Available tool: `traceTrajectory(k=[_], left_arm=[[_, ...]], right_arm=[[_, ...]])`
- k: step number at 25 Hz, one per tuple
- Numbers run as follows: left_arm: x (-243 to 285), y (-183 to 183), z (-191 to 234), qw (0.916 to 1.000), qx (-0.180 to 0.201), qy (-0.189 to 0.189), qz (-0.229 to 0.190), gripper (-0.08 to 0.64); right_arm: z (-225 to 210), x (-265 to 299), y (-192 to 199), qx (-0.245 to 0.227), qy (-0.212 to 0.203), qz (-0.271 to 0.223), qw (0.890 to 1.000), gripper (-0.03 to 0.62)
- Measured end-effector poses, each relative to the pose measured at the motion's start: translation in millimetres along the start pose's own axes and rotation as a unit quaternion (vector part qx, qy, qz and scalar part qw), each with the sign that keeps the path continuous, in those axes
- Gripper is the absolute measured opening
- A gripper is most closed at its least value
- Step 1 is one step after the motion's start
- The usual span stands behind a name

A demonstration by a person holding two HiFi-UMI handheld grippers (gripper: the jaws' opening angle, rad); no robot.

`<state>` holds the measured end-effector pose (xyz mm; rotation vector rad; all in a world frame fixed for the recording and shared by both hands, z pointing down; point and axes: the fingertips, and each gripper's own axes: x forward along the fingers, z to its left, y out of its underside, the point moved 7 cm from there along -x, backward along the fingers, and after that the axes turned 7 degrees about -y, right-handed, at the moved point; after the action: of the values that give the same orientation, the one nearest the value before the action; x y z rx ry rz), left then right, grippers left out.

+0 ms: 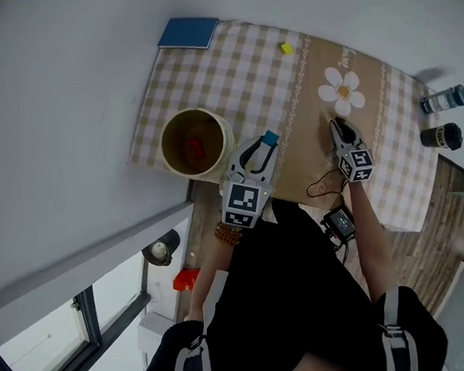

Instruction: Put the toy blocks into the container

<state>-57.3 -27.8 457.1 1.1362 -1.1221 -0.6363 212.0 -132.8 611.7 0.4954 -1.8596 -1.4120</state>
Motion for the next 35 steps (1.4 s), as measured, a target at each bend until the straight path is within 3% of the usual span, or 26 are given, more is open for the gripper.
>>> traceTrajectory(k=[5,11,19,35], left_arm=[[-62,-28,65,0.998,-0.031,-0.053,-0.015,0.144],[-94,-31,141,0.9893,0.015,-0.139,0.042,0.144],[-78,-16,153,0.9889,0.04,-0.116,0.083,0.144],[-77,-18,148,0.9861,0.07,-0.13,0.077,0.147]], right_arm=[[5,6,1,-0.012,0.014,0.024,1.0,0.06],[10,26,5,-0.028,0.015,0.057,0.998,0.06],[11,19,6,-0.036,0.032,0.092,0.995,0.06],[9,16,4,-0.029,0.03,0.074,0.996,0.058]])
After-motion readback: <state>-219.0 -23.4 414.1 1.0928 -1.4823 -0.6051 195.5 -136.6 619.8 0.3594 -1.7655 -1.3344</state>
